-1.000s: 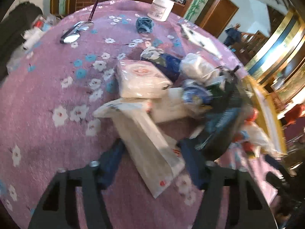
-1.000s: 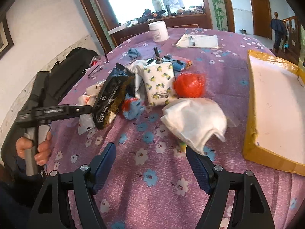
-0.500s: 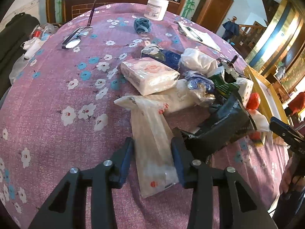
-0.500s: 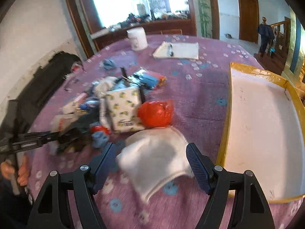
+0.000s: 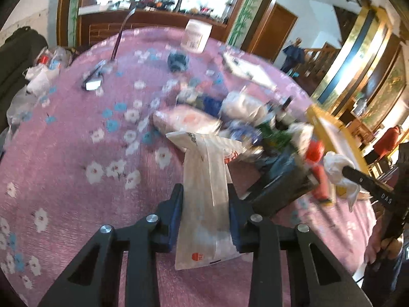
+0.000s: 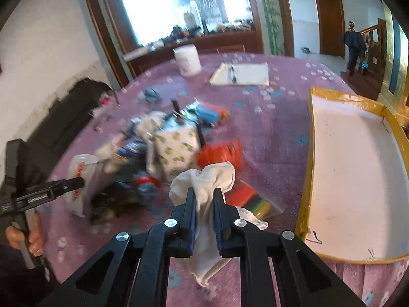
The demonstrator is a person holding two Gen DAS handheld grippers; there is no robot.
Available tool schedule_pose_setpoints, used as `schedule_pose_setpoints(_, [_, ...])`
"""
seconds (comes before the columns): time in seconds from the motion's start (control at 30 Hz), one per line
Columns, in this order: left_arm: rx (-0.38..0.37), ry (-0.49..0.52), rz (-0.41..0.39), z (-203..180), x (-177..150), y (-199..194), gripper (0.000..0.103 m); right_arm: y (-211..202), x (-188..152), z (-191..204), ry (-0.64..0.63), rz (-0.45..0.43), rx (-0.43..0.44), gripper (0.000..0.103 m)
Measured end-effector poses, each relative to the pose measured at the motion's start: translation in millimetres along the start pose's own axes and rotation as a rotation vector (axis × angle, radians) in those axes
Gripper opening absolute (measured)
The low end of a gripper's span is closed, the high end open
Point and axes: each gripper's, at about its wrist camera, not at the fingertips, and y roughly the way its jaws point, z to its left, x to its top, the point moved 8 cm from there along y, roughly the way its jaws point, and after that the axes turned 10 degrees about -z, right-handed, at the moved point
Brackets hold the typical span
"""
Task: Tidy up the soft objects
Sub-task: 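Grasp the white plastic bag with the left tool while the right tool grasps the white cloth, then carry the white bag and white cloth into the yellow box and open both tools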
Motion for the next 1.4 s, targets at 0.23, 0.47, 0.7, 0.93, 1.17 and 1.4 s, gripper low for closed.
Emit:
schedule_pose_setpoints(0.23, [-0.043,0.034,-0.035,-25.9,7.8,-17.7,0.031,-20.4,4.4,9.4,0.034,-0.074,0.068,0.013])
schedule_pose_setpoints(0.47, [-0.09,0.115,-0.031,-72.9,10.0,-13.2,0.031,-26.1,-0.1,-0.9,0.067,-0.08,0.059,0.013])
schedule_pose_setpoints(0.7, [-0.174,0.203,-0.008,-137.0,7.7,-1.2,0.031,-42.6,7.1,-24.8,0.121,-0.127,0.031,0.013])
schedule_pose_setpoints(0.93, [-0.245,0.272,-0.006,-200.6,11.9,6.4,0.031,-62.9,23.3,-66.3,0.193,-0.192,-0.021,0.013])
schedule_pose_setpoints(1.17, [-0.289,0.309,0.01,-259.7,20.5,26.7,0.031,-78.7,56.5,-113.0,0.267,-0.28,-0.092,0.013])
schedule_pose_setpoints(1.4, [-0.294,0.329,-0.008,-305.3,44.2,49.8,0.031,-79.5,112.4,-165.9,0.331,-0.384,-0.182,0.013])
